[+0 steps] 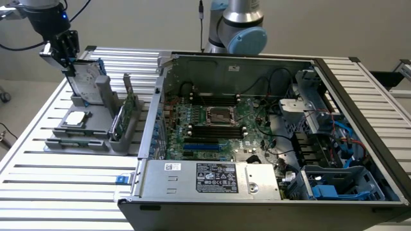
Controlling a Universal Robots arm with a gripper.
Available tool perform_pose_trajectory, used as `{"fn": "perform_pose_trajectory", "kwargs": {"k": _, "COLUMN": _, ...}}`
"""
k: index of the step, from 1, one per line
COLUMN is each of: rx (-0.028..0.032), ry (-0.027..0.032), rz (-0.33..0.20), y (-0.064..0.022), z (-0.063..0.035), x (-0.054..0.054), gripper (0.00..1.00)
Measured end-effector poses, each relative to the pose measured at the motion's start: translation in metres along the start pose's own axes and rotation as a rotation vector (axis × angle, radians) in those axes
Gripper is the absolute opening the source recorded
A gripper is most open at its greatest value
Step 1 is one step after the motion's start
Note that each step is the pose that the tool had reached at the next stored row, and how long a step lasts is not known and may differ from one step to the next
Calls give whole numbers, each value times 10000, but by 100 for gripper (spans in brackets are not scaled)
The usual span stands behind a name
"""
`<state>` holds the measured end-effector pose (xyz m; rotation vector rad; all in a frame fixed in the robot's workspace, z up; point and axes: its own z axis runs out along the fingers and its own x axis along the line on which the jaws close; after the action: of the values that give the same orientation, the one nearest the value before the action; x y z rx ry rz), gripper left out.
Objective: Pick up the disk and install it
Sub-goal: 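Pick up the disk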
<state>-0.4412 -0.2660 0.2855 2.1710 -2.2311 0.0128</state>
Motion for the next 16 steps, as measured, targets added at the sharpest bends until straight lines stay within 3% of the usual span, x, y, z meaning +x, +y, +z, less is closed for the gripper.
{"fn": "perform_pose_trajectory", "kwargs": {"k": 16, "rx": 2, "ry": -1, "rz": 0, "y": 0, "z": -1, "x": 2, "gripper": 33}}
